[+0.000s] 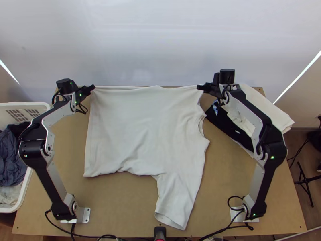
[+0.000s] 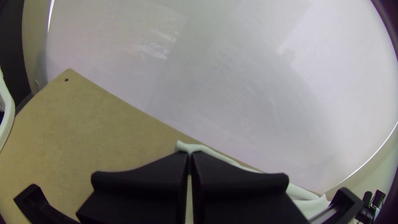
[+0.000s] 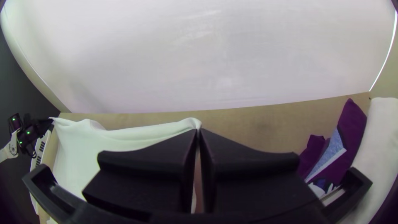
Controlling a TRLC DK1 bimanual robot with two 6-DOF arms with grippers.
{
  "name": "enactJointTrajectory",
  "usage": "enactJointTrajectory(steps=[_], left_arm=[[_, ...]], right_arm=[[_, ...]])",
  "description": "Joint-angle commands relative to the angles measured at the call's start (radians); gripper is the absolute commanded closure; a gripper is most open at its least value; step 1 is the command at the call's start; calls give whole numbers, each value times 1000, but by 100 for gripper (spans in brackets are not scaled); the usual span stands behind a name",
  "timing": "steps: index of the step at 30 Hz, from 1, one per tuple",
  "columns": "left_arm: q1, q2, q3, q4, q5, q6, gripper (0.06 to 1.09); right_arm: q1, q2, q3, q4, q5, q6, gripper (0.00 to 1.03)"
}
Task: Fold the t-shirt
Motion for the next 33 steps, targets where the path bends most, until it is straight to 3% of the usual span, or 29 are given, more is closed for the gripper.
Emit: enactJointTrajectory(steps=[1,7,17,33], left_arm=[[11,-60,-41,-27,15,19,105],[11,-162,-145,-80,47,88,105],[11,-297,-259,-116,73,111,105],[-17,-322,-342,-295,124,225,105]], right_arm=[[-3,-95,-73,-59,-5,-20,100],[-3,-221,-195,-118,-34,-48,100],[-3,-352,-334,-218,-95,-48,100],[33,-358,-440,-235,-123,-28,100]])
